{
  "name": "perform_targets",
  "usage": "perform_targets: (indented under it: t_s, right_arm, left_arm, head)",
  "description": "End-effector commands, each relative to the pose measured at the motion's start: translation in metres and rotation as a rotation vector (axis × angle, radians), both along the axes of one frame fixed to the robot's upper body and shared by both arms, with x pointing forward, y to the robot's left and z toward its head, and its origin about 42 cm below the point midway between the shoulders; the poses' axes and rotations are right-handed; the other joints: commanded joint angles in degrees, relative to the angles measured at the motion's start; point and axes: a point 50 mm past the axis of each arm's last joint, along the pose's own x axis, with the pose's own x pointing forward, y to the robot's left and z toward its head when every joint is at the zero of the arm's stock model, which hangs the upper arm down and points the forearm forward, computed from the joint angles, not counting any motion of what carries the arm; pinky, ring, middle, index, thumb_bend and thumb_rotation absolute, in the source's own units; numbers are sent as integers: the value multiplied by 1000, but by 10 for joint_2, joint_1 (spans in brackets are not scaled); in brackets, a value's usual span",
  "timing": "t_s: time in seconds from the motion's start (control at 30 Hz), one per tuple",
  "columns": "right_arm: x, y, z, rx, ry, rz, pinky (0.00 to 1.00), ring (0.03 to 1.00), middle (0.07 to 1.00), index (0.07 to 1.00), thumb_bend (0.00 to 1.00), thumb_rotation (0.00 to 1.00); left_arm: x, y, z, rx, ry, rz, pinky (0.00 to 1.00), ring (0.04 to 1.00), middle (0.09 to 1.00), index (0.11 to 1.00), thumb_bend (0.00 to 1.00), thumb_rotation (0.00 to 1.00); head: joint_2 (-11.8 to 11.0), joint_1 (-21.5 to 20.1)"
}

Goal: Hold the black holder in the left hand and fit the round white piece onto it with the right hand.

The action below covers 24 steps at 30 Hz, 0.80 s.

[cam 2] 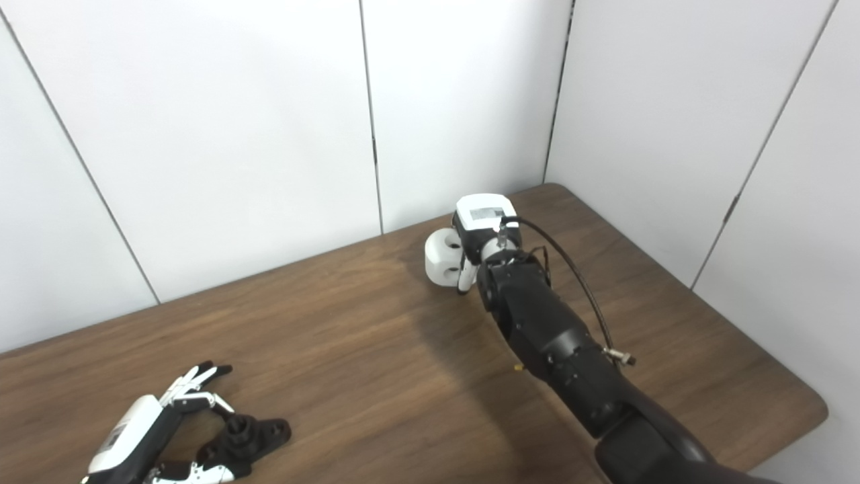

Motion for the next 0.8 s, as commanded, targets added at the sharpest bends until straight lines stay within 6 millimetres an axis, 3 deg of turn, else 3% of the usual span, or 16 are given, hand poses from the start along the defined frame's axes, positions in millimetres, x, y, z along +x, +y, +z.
perform_targets:
  t_s: [0.0,0.13,0.27,0.5,0.77]
  right_arm:
    - [4,-6,27,-5,-107,-9,912,812,764,485,518,136]
    - [2,-5,29,30,-129,-7,880,803,756,485,519,136]
    - [1,1,43,130,-151,14,817,791,742,483,520,135]
    - [0,38,91,196,-56,160,780,849,783,483,521,134]
    - [-9,67,113,133,-20,299,751,840,792,482,525,135]
  left_arm:
    - [-37,27,-54,139,189,59,1000,1000,930,484,523,51]
    - [-38,25,-55,140,190,58,1000,1000,930,485,523,51]
    - [-39,22,-54,146,187,54,1000,1000,931,485,523,52]
    - [-37,12,-54,148,178,49,1000,1000,934,485,523,53]
    - [-37,-6,-54,158,167,39,1000,1000,937,484,523,53]
  head:
    - [1,4]
    - [5,14]
    - [17,39]
    - [35,75]
    - [61,145]
